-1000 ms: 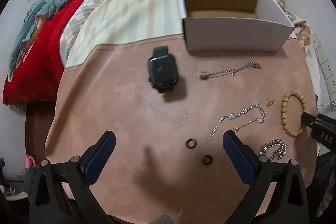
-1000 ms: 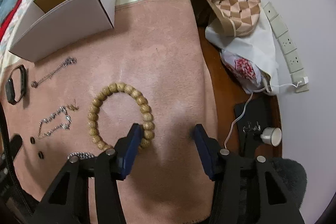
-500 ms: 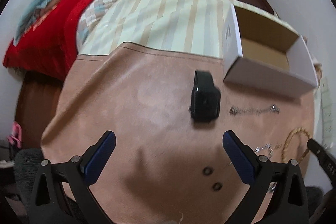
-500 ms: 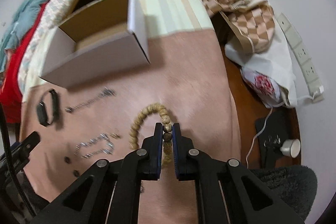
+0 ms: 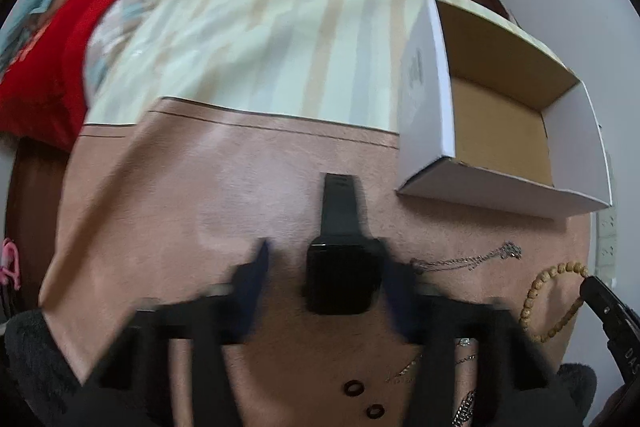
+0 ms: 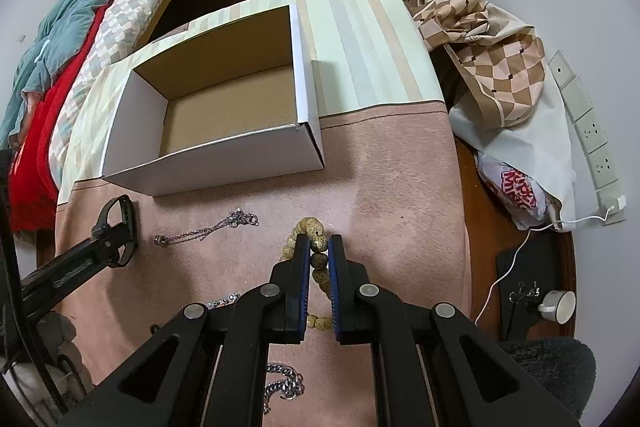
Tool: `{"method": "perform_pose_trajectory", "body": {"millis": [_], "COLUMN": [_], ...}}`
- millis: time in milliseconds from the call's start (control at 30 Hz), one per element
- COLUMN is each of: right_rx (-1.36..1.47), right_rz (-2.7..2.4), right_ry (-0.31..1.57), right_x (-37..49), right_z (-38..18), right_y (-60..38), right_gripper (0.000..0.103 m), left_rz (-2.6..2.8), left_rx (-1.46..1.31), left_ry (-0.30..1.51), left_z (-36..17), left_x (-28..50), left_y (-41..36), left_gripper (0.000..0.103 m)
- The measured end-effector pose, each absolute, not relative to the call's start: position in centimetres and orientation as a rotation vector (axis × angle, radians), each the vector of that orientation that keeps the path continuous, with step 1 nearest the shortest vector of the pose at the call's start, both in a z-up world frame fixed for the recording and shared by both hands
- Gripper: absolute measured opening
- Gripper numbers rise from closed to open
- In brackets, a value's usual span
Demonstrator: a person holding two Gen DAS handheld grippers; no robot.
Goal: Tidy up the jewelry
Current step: 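Grasp the black smartwatch with the left gripper while the right lifts the bracelet, then carry watch and bracelet into the white box and open both grippers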
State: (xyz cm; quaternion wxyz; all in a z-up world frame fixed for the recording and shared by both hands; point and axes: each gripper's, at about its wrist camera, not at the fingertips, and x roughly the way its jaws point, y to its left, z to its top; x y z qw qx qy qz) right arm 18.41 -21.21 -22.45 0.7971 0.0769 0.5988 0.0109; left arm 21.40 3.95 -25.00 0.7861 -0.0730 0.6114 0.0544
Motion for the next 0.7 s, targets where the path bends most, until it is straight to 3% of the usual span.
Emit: {"method": "perform_pose_trajectory", "body": {"millis": [267,567,700], "right_rx": [0.190,0.249,0.210], "right_rz": [0.108,0.243,0.254], "right_ry": [1.251,1.134,1.080], "right_x": [18.1,19.6,22.7], "right_z": [-19.7,-11.7,-9.0], "right_y": [-20.2,-19.6,-19.2], "right_gripper": [0.009,0.009,0.009], "left_rz": [0.079,-0.080,-0.140], "left_rx": [-0.096,-0.132,-0.122], "left_ry": [1.241,1.093,1.083], "left_z": [-22.5,-12.5,-10.7], "left_x": [20.1,21.0,24.3], "left_y": [3.1,1.3,-0.1], "left_gripper": [0.031,0.031,0.031]}}
